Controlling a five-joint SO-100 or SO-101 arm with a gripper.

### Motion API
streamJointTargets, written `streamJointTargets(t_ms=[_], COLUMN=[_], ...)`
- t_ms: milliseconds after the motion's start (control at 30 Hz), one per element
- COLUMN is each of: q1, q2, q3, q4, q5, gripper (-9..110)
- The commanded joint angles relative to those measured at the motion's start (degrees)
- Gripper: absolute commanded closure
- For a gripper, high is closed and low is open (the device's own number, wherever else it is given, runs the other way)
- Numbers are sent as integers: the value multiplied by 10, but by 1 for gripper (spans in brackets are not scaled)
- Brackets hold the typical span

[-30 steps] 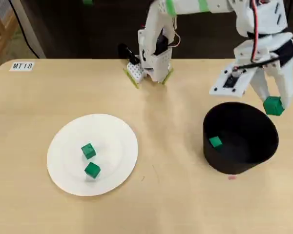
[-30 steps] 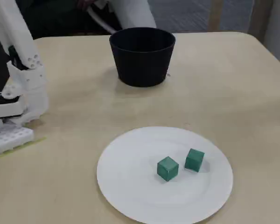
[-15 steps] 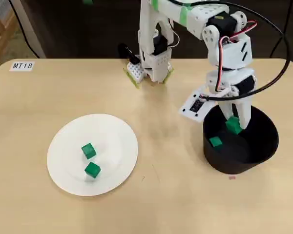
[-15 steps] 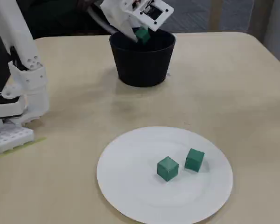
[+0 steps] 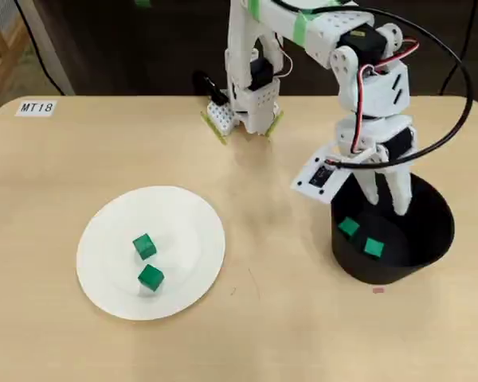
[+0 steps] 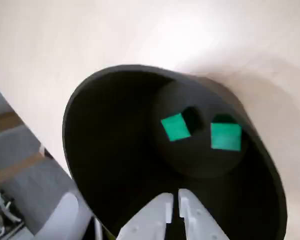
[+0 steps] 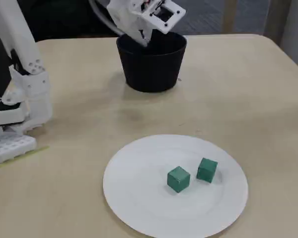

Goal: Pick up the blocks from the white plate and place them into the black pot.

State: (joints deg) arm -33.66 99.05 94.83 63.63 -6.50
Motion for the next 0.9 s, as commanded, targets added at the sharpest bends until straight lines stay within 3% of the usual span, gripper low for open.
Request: streamJointTargets(t_ms=[0,100,200,267,600,867], q1=[52,119,187,231,411,470], q2=[32,28,34,35,42,-4], q3=[-29,-74,-111,-134,-148,-163], q4=[10,55,95,123,154,171], q5=[-13,-26,-46,-42,31,86], gripper=[104,101,70,64,67,65])
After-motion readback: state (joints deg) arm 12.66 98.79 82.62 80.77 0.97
